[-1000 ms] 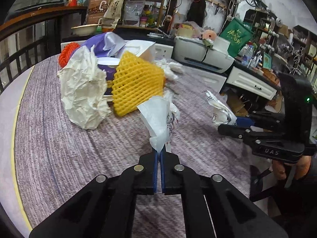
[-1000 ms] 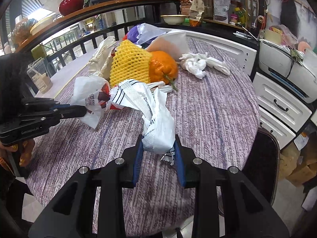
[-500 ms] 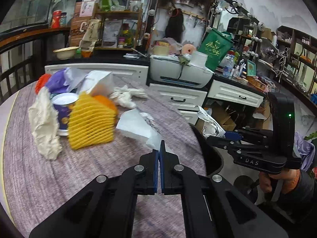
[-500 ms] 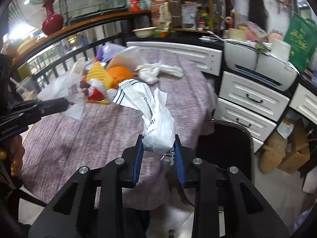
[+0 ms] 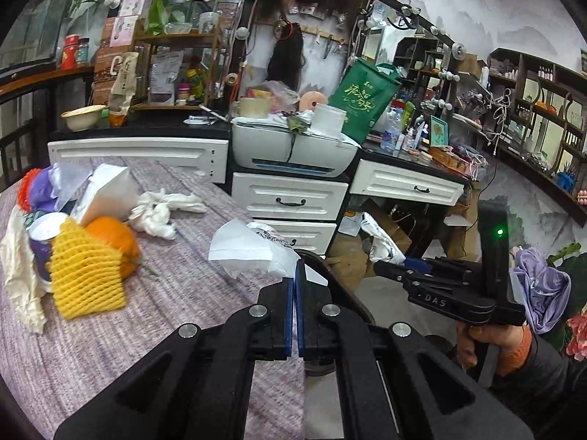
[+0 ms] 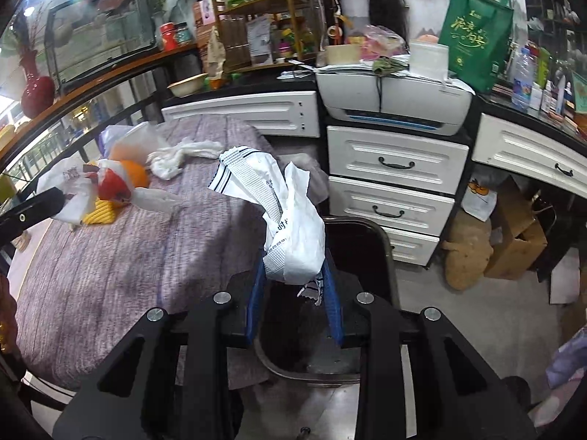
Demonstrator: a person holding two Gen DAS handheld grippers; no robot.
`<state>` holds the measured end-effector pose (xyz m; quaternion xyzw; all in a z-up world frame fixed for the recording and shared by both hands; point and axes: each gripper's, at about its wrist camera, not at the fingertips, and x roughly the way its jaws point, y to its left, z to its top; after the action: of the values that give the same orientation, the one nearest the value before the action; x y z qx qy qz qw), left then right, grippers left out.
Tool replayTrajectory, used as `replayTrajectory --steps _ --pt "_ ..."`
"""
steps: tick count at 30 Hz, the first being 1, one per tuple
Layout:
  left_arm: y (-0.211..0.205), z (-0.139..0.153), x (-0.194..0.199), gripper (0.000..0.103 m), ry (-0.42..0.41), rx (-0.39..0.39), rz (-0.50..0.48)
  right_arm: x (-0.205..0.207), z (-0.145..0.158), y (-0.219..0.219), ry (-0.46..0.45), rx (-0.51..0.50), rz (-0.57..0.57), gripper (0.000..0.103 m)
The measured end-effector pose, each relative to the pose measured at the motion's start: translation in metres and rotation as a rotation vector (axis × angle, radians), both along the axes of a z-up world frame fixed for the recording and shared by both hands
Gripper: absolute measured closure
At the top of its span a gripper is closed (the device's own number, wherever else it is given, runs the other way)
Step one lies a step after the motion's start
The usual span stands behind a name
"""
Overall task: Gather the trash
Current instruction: 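Carry the white plastic bag with the right gripper over the black bin, then open the right gripper to drop the bag into the bin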
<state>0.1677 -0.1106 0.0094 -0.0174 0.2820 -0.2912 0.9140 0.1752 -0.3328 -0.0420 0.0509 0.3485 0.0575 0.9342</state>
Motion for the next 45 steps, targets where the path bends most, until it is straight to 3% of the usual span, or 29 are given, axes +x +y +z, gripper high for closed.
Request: replayTrajectory --steps 5,10,15,20,21,23,24,25,35,45 --pt "-0.032 -0.001 0.009 0.101 0.012 -0.009 -0.039 0.019 -0.031 -0.018 0.093 0.027 -0.034 0.073" --pt "-0.059 0.002 0.017 0.101 0.011 -0.014 -0.069 0.046 -0.086 -0.029 0.213 0.058 -0.079 0.073" --pt "-0.08 0.011 0.024 0.101 0.005 -0.027 -0.1 0.06 -0.125 -0.026 0.284 0.058 -0.095 0.073" --pt "-0.102 0.0 0.034 0.101 0.044 -0.025 -0.121 0.073 -0.157 -0.029 0.346 0.064 -0.124 0.073" --pt "-0.105 -0.004 0.035 0.101 0.053 -0.024 -0.125 0.075 -0.161 -0.03 0.35 0.065 -0.13 0.069" --pt "-0.112 -0.014 0.038 0.101 0.081 -0.023 -0.138 0.078 -0.168 -0.033 0.361 0.076 -0.138 0.049" --pt "-0.115 -0.018 0.039 0.101 0.091 -0.02 -0.143 0.078 -0.17 -0.034 0.354 0.078 -0.145 0.036" --pt "-0.119 -0.022 0.04 0.101 0.098 -0.012 -0.147 0.076 -0.169 -0.036 0.345 0.072 -0.156 0.029" --pt "-0.143 -0.064 0.051 0.101 0.195 0.045 -0.168 0.032 -0.147 -0.072 0.279 0.032 -0.27 0.028" --pt "-0.168 -0.12 0.067 0.101 0.319 0.165 -0.149 -0.02 -0.124 -0.118 0.228 0.013 -0.394 0.025"
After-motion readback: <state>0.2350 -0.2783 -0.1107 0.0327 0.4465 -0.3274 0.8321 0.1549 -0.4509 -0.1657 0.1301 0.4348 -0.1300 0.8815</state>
